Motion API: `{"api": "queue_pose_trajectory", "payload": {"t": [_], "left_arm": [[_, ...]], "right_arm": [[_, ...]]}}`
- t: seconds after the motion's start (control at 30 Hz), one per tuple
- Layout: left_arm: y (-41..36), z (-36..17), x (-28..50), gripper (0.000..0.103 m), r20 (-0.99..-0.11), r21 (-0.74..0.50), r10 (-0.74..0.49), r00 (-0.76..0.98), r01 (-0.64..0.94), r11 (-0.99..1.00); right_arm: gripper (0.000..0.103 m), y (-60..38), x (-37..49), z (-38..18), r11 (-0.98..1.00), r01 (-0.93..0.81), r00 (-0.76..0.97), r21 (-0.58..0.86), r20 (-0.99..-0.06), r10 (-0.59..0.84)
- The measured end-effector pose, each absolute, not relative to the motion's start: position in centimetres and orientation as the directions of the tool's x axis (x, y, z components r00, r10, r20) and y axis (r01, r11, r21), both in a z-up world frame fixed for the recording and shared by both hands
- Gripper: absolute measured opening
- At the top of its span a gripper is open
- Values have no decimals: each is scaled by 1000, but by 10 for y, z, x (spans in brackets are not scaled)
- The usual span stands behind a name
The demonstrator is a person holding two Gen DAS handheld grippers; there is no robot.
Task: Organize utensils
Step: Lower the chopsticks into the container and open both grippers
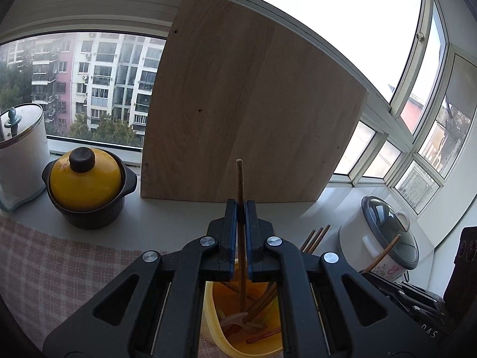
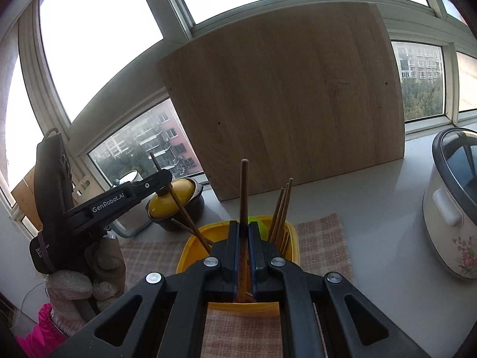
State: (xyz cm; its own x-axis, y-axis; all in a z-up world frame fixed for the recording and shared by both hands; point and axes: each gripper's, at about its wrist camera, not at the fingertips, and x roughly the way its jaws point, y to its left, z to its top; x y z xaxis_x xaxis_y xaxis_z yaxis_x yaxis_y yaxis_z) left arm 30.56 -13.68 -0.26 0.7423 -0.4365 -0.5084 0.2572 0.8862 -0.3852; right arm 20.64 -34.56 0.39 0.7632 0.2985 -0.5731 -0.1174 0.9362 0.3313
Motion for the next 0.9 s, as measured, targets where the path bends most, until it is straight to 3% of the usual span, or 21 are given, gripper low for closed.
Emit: {"api": "queue_pose_trajectory", "payload": {"t": [0.33, 0.4, 0.43, 0.47, 0.53, 0.57, 0.6, 0.67, 0.8, 0.9], "left_arm": [[-143, -2, 291, 3, -530, -337, -433, 729, 287, 897], [-143, -2, 289, 13, -539, -332, -434, 722, 292, 897], [-142, -2, 287, 27, -539, -331, -437, 721, 295, 896], [-141, -2, 285, 36, -534, -328, -435, 725, 296, 897], [-139, 0, 279, 38, -531, -315, -423, 734, 293, 903], [-138, 0, 278, 41, -535, -311, -421, 732, 293, 904], [-137, 0, 276, 44, -538, -311, -422, 730, 293, 904], [-132, 1, 270, 62, -531, -310, -417, 738, 289, 906], [-126, 3, 257, 68, -526, -283, -402, 750, 291, 914], [-123, 5, 247, 81, -525, -269, -392, 755, 290, 918]], "right_arm": [[7, -346, 197, -4, 938, -107, 750, 331, -592, 295], [27, -346, 193, -3, 942, -99, 755, 320, -592, 281], [44, -346, 190, -2, 945, -95, 762, 313, -588, 271], [53, -345, 187, -1, 947, -95, 768, 307, -583, 265], [54, -344, 182, 1, 953, -94, 773, 289, -581, 253], [59, -343, 179, 2, 955, -94, 775, 280, -582, 247], [63, -343, 177, 2, 958, -91, 777, 271, -582, 239], [73, -342, 171, 3, 962, -86, 785, 258, -577, 225], [80, -337, 159, 7, 971, -92, 793, 221, -573, 205], [88, -333, 150, 12, 977, -94, 804, 194, -563, 189]]}}
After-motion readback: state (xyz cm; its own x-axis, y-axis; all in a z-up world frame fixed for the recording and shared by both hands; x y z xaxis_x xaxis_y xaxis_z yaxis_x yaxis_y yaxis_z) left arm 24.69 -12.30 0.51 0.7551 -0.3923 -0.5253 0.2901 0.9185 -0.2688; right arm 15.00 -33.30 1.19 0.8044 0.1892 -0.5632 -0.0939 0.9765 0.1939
